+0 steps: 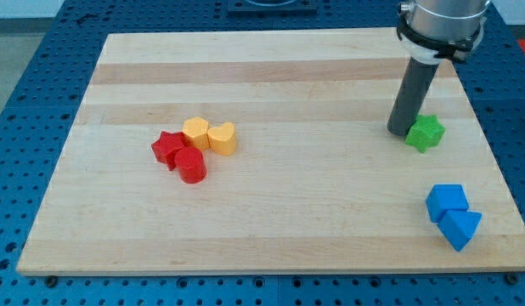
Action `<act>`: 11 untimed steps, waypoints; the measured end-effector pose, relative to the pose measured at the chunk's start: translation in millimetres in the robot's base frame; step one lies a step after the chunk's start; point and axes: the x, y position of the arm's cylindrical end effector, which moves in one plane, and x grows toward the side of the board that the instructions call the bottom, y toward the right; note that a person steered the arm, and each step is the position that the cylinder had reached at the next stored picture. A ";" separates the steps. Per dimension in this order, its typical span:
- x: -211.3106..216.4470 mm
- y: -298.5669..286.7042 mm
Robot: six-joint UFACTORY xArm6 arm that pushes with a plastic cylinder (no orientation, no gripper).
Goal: Push the green star to the blue cube
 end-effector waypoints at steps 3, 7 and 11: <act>-80.7 20.6; -23.7 42.9; 47.3 42.9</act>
